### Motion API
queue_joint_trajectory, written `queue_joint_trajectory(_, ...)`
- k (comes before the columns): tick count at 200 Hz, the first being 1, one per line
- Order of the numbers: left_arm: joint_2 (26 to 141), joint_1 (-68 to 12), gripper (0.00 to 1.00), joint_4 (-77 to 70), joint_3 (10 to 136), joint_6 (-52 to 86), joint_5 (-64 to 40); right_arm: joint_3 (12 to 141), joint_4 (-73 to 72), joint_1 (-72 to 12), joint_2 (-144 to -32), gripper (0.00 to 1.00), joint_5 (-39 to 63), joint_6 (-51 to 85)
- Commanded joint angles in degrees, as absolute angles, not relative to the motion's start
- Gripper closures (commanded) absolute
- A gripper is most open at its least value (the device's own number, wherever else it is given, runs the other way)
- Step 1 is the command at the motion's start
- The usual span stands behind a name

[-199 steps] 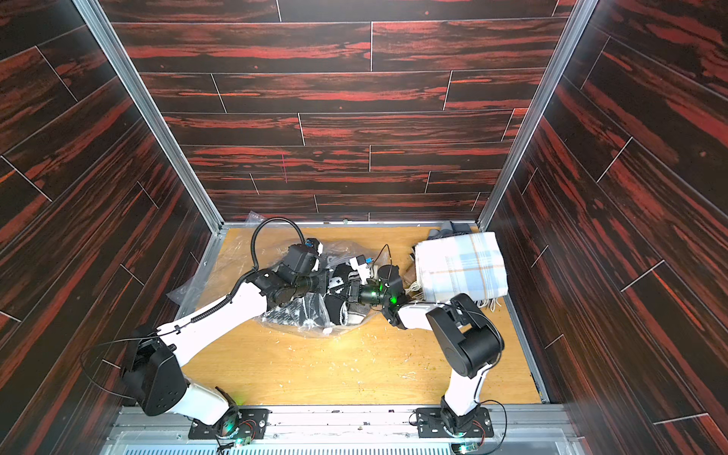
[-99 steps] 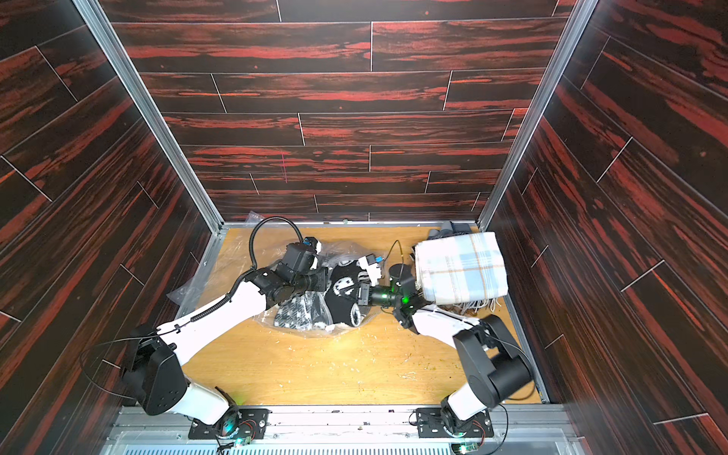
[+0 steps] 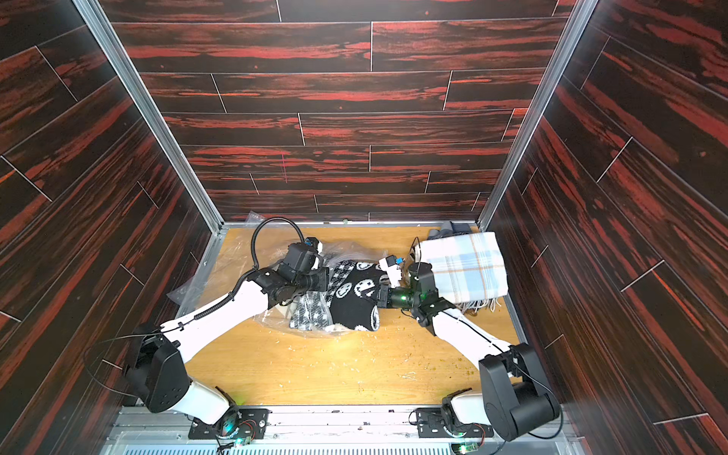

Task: Take the scarf out of the vacuum bag
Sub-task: Take out the scarf from the vacuum bag.

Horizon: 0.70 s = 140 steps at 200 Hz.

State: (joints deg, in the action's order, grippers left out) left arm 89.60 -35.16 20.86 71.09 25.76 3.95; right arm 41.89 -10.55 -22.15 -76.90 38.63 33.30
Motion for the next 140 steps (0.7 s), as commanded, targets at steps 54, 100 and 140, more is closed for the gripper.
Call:
queue_joint_trajectory(54,91.80,-34.20,1.00,19.01,71.69,25.97,3.08,54.81,20.92,-20.13,-73.36,0.98,23.65,19.88)
queue_joint_trajectory(100,91.90,-34.10,1.00,18.95,71.70,26.09,2.78,65.08,36.95,-20.13,-76.70,0.98,11.80,15.12)
queue_joint_trajectory(140,91.47,-34.10,1.00,18.84,71.15,26.11,2.55,73.05,47.53,-20.16,-79.51,0.98,-1.71,12.59)
